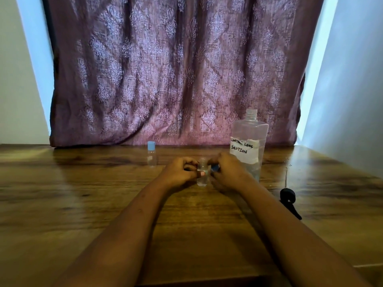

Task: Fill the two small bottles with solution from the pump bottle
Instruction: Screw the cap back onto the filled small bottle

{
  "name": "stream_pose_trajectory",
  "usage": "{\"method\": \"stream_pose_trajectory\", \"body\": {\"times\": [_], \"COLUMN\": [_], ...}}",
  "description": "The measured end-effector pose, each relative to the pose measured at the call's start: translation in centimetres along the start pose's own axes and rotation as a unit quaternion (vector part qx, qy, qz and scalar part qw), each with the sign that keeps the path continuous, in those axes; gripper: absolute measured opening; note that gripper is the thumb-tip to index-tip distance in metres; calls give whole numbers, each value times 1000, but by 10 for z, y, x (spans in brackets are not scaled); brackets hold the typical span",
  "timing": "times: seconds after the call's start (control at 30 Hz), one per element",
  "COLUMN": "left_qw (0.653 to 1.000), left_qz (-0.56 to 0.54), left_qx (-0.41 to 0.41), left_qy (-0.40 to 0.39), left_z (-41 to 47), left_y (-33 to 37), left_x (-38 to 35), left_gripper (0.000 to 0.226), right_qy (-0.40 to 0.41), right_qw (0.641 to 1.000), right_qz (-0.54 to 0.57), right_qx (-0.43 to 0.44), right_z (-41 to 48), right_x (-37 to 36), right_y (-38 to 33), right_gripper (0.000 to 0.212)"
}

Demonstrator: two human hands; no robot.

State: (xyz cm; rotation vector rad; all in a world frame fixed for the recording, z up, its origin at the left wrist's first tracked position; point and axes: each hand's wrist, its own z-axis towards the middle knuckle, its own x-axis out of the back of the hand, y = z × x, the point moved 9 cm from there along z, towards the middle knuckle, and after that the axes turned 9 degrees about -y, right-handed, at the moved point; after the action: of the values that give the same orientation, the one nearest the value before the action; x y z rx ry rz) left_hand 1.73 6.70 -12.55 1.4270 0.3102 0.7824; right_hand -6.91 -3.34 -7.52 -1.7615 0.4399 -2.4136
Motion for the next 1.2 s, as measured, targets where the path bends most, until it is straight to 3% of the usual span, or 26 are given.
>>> {"method": "stream_pose_trajectory", "body": {"times": [0.13, 0.23, 0.37, 0.6, 0.8, 0.93, 1.1, 1.2], "left_qw": [1000, 1000, 1000, 999, 999, 1000, 999, 999], "left_qz": [6, 16, 7, 28, 31, 25, 32, 44], "left_qx": [-9, -3, 8, -5, -7, 0, -13, -15], "left_qy": [-8, -15, -11, -15, -11, -11, -5, -7], "left_z": [-3, -2, -2, -1, -3, -4, -5, -5], "left_y": [3, 4, 3, 5, 6, 7, 9, 9], "left_x": [-1, -2, -5, -5, -5, -6, -6, -5], "left_gripper": [24, 28, 35, 31, 27, 30, 23, 24], "right_qy": [169, 224, 180, 92, 57, 84, 68, 46], "right_qw": [980, 948, 926, 940, 941, 951, 957, 947], "right_qz": [97, 211, 304, 319, 316, 284, 261, 294], "right_qx": [39, 85, 136, 74, 104, 91, 101, 120], "right_z": [-7, -15, -15, -1, -1, -2, -3, -2], "right_x": [39, 51, 42, 12, 11, 16, 14, 13], "right_y": [-3, -6, -16, -7, -13, -8, -12, -15], "right_gripper": [34, 32, 22, 24, 31, 28, 56, 52]}}
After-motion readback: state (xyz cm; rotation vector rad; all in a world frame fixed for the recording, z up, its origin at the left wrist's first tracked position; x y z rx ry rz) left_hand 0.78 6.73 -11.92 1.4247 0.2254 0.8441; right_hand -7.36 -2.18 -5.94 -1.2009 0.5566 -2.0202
